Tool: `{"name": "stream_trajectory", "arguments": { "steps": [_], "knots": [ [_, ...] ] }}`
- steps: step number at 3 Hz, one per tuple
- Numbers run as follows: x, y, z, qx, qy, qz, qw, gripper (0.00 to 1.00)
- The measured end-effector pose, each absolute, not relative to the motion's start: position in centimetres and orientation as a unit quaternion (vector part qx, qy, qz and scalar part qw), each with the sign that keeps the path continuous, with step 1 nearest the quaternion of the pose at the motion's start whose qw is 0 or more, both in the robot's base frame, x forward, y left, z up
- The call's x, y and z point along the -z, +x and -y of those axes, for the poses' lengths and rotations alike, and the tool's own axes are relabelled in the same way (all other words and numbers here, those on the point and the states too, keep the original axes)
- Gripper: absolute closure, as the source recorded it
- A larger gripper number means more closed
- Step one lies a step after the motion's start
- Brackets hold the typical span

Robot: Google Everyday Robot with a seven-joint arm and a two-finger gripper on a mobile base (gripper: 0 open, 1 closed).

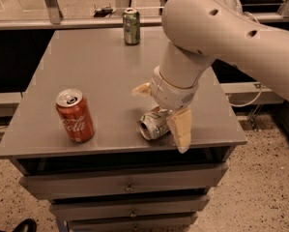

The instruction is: Knock 7up can over

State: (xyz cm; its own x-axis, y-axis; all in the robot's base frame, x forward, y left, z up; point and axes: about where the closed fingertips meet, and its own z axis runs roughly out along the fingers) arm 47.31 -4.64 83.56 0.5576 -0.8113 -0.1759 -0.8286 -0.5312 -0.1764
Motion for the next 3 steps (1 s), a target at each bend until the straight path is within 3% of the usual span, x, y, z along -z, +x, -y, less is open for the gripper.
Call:
{"name": "stream_trajectory", "arguments": {
  "steps": [2,3],
  "knots": [
    [-83.6,47.9,5.8,-0.061,-0.861,-0.491,0.118,0.0],
    [-84.4,50.3,10.2,-0.108,-0.805,-0.567,0.134,0.0]
  ]
}}
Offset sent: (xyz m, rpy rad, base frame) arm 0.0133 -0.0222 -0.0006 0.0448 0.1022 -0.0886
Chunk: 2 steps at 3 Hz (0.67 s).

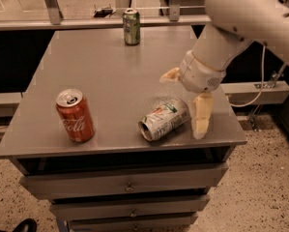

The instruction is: Knock 7up can over

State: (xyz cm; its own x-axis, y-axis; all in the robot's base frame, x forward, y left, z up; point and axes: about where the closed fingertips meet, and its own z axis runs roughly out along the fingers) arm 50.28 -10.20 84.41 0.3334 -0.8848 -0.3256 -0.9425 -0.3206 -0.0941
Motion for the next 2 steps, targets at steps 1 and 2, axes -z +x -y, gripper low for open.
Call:
{"name": "stream_trajectory", "arguments": {
  "steps": [1,2],
  "knots": [
    [-86.2,52.4,14.0,-0.145,-0.741,-0.63,0.18,0.0],
    [-89.0,52.6,16.5,-0.16,-0.675,-0.678,0.241,0.0]
  ]
}}
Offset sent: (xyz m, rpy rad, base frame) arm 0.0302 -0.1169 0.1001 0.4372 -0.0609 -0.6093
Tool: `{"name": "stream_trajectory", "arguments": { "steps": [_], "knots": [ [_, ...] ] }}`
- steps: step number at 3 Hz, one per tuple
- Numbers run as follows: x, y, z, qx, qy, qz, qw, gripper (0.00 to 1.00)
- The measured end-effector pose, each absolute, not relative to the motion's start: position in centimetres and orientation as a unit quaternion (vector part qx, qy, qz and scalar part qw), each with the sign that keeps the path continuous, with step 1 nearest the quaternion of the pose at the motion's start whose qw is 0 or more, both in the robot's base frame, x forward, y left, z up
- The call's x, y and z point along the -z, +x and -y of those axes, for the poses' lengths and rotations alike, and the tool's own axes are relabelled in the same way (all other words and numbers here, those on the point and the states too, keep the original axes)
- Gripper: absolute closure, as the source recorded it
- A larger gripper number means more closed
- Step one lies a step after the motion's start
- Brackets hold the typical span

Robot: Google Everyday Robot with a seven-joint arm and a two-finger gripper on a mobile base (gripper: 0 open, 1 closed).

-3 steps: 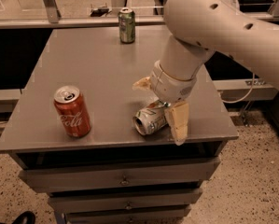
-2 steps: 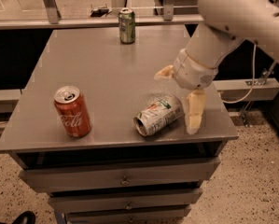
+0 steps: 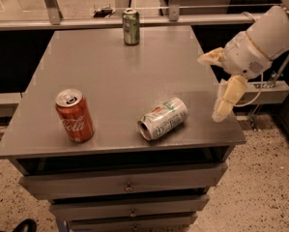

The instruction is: Knock 7up can over

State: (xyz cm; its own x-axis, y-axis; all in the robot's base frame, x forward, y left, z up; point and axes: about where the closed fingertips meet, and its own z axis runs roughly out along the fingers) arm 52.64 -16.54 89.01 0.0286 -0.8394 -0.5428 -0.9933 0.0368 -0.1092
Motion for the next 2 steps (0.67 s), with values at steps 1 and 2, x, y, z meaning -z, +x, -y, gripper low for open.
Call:
{"name": "stream_trajectory", "arguments": {
  "steps": [1,2],
  "knots": [
    [-92.3,51.1,19.46,-0.185,-0.573,-0.732,0.318,0.0],
    [-92.17,51.18,19.07,-0.186,-0.582,-0.727,0.315,0.0]
  ]
}}
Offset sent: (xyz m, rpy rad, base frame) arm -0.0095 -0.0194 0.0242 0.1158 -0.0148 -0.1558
